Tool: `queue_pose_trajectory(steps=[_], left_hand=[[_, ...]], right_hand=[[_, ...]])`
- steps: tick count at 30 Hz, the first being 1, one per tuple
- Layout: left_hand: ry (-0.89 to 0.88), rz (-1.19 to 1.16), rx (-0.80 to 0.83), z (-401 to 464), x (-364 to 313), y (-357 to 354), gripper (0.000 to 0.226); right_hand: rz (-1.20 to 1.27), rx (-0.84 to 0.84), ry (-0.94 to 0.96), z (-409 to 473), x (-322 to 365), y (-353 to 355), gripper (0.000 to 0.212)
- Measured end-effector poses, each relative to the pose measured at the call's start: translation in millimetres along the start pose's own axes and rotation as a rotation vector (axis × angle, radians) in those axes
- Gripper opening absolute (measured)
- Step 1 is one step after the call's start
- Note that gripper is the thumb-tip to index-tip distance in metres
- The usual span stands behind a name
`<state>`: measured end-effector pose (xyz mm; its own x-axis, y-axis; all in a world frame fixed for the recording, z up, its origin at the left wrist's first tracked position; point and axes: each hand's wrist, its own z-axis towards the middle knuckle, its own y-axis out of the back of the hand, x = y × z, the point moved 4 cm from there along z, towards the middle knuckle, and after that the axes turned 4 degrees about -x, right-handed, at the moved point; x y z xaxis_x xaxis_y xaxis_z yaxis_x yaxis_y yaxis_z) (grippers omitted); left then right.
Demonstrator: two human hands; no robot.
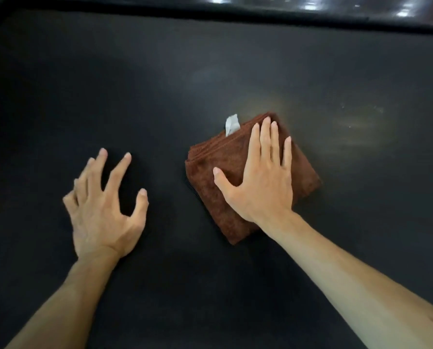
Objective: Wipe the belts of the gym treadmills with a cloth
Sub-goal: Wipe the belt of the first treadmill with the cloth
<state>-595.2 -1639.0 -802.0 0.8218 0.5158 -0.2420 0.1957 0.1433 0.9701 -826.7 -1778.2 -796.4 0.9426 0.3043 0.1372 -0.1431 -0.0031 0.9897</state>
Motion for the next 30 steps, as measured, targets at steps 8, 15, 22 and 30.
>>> queue_pose_trajectory(steps=[8, 15, 22, 30], left_hand=[[0.010, -0.022, 0.009, 1.6, -0.5, 1.1, 0.071], [0.011, -0.020, 0.026, 1.6, 1.6, -1.6, 0.072], [0.019, -0.010, 0.072, 1.0, 0.7, -2.3, 0.072], [0.012, 0.003, 0.093, 3.4, 1.0, 0.8, 0.074]], right_hand=[[0.062, 0.026, -0.187, -0.7, 17.8, 3.3, 0.110], [0.087, -0.097, -0.257, -3.2, 22.5, 2.0, 0.101], [0.035, -0.100, -0.256, -1.0, 24.8, 2.9, 0.101], [0.034, -0.104, -0.259, 1.8, 27.4, 4.5, 0.102]])
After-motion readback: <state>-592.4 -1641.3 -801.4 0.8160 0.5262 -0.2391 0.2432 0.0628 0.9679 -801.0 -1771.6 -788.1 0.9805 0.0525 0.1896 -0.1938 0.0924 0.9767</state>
